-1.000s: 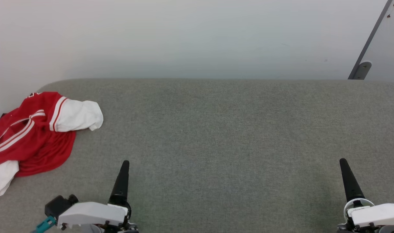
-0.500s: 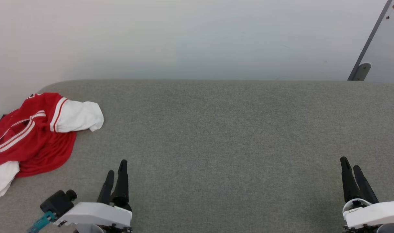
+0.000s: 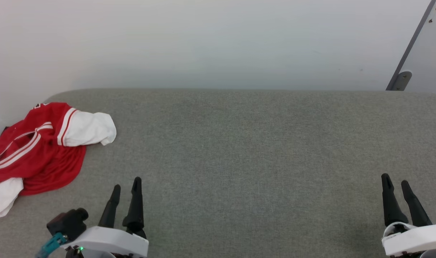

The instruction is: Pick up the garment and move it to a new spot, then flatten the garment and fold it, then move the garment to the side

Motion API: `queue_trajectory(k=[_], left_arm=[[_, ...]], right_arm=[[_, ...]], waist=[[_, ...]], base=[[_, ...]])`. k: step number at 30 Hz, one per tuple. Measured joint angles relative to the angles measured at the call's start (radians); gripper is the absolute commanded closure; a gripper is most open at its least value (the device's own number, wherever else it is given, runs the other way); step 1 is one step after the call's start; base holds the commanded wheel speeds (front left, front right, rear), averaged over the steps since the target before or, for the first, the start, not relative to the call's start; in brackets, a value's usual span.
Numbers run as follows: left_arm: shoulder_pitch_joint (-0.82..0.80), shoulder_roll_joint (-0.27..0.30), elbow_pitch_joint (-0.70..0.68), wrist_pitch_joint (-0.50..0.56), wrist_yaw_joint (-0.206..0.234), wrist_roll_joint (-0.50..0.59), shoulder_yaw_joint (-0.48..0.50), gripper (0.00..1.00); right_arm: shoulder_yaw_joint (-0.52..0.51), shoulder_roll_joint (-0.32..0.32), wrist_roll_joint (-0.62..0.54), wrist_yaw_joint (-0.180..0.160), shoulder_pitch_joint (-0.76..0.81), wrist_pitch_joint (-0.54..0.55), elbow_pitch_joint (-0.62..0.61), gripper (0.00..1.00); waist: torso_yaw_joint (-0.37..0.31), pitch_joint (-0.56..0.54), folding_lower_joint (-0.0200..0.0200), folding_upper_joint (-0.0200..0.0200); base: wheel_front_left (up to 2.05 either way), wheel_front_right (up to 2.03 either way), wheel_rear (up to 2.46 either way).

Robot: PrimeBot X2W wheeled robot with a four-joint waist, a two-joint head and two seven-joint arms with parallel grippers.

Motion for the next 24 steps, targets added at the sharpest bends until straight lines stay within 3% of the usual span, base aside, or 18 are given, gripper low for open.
queue_trajectory(k=[24], left_arm=[[-0.006,-0.007,0.015,-0.054,-0.044,0.284,0.01,0.0]], right_arm=[[-0.006,-0.008,-0.229,0.0,0.026,-0.035,-0.046,0.0]], waist=[[0.004,0.0,0.0,0.0]], base=[[0.0,0.0,0.0]])
